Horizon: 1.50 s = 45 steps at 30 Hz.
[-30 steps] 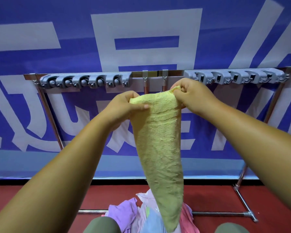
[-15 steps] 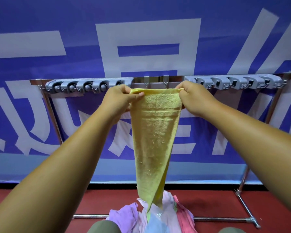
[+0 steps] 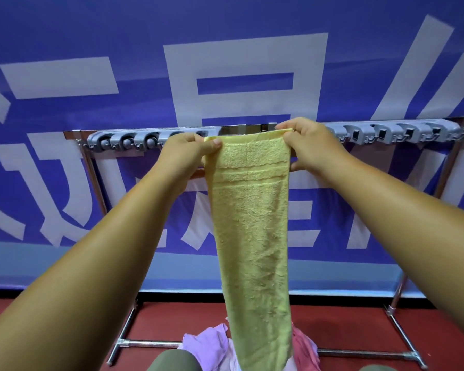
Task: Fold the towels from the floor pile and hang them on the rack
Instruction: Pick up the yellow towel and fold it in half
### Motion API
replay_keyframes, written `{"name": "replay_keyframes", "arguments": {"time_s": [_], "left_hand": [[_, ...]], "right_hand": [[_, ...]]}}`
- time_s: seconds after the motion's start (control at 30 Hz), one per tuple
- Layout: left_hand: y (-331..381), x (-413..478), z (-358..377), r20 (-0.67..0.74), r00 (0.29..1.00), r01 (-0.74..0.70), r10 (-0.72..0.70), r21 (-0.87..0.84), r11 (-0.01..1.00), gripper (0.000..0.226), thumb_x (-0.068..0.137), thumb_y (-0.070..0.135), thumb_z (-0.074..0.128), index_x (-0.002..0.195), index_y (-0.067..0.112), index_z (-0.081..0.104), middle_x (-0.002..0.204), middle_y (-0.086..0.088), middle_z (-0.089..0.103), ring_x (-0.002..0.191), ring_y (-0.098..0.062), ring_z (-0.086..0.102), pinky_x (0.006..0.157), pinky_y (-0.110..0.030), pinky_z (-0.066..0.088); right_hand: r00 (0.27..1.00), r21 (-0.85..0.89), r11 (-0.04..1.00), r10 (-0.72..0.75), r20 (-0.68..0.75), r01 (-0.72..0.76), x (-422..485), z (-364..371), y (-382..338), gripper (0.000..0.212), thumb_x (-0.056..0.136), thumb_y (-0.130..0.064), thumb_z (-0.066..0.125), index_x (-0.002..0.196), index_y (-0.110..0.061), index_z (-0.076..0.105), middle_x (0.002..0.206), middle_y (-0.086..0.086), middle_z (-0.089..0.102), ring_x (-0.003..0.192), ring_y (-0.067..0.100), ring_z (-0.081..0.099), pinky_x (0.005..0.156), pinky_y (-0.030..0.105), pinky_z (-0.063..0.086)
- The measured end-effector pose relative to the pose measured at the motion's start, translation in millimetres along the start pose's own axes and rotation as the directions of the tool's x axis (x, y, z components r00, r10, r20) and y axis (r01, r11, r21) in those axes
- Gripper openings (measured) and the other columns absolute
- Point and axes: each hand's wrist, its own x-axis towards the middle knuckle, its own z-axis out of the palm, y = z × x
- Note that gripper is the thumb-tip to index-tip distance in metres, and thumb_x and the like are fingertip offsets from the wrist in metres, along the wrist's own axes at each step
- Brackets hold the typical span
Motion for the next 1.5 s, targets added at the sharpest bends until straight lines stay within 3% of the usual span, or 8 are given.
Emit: {"name": "replay_keyframes", "arguments": {"time_s": [0.17,0.33,0.43,0.63,0.83,1.13,1.27,1.5], "left_hand": [[-1.2,-9.5,11.5,-0.104,0.984,0.139,-0.144,-0.055,0.989,0.021,0.082,0.021,0.088,0.090,0.009,0.074,0.100,-0.030,0.077,0.088,-0.047,0.078,0.075,-0.064,0.065],[-8.2,-17.3,32.5,-0.124,0.972,0.188,-0.198,-0.082,0.979,0.017,0.086,0.010,0.082,0.095,-0.001,0.074,0.078,-0.020,0.073,0.056,-0.033,0.072,0.061,-0.046,0.065],[-11.1,-22.6,43.4,-0.095,0.984,0.151,-0.152,-0.023,0.988,0.021,0.087,0.019,0.082,0.089,0.001,0.072,0.081,-0.019,0.076,0.066,-0.032,0.077,0.069,-0.052,0.067],[-5.1,-37.2,60.2,-0.070,0.997,0.015,-0.015,0.001,1.000,0.012,0.094,0.013,0.078,0.086,0.003,0.077,0.080,-0.025,0.077,0.074,-0.038,0.080,0.068,-0.055,0.067],[6.3,-41.7,63.8,-0.086,0.994,-0.059,0.070,0.120,0.991,0.011,0.088,0.009,0.070,0.084,0.004,0.079,0.076,-0.020,0.077,0.070,-0.032,0.080,0.075,-0.053,0.068],[10.1,-40.4,62.0,-0.066,0.998,0.011,-0.008,0.037,0.999,0.010,0.096,0.006,0.071,0.092,-0.001,0.076,0.087,-0.022,0.079,0.075,-0.032,0.081,0.074,-0.049,0.068],[5.9,-42.0,68.3,-0.030,0.999,0.016,-0.015,0.023,1.000,0.006,0.094,0.004,0.069,0.095,0.002,0.074,0.100,-0.022,0.079,0.088,-0.032,0.081,0.078,-0.045,0.068],[-10.0,-36.1,70.1,0.003,0.990,-0.141,0.142,0.137,0.980,0.030,0.084,0.002,0.068,0.081,0.026,0.086,0.080,-0.007,0.081,0.085,-0.028,0.081,0.088,-0.052,0.066]], "right_hand": [[0.993,0.078,0.991,0.105,0.058,-0.109,-3.9,10.3,1.2,0.027,0.093,-0.008,0.057,0.107,-0.023,0.073,0.102,0.007,0.078,0.090,0.023,0.077,0.069,0.049,0.067],[0.988,0.074,0.991,0.100,0.113,-0.109,-10.3,29.0,2.7,0.025,0.094,-0.010,0.062,0.116,-0.019,0.072,0.098,0.009,0.076,0.070,0.017,0.076,0.057,0.039,0.065],[0.994,0.004,0.999,0.053,0.093,-0.054,-12.1,41.6,6.8,0.023,0.096,-0.013,0.062,0.116,-0.019,0.073,0.087,0.006,0.074,0.059,0.012,0.071,0.049,0.032,0.060],[0.999,-0.197,0.979,-0.050,0.009,0.051,-14.4,57.7,6.8,0.027,0.090,-0.033,0.058,0.111,-0.033,0.075,0.097,-0.003,0.078,0.086,0.020,0.077,0.073,0.044,0.067],[0.989,-0.236,0.961,-0.149,-0.014,0.142,-20.6,58.1,5.7,0.030,0.101,-0.030,0.055,0.126,-0.028,0.072,0.104,-0.004,0.076,0.088,0.016,0.076,0.076,0.041,0.067],[0.995,-0.139,0.985,-0.101,-0.002,0.099,-17.0,55.2,3.7,0.021,0.083,-0.031,0.056,0.088,-0.032,0.076,0.083,0.004,0.078,0.081,0.030,0.078,0.071,0.055,0.065],[0.989,-0.209,0.966,-0.146,0.033,0.150,-14.1,56.9,11.9,0.026,0.090,-0.028,0.051,0.098,-0.031,0.075,0.084,0.004,0.077,0.081,0.027,0.077,0.071,0.051,0.066],[0.987,-0.167,0.976,-0.122,0.105,0.138,-21.4,50.1,13.6,0.054,0.087,-0.030,0.050,0.139,-0.031,0.064,0.119,-0.002,0.074,0.105,0.021,0.074,0.089,0.047,0.063]]}}
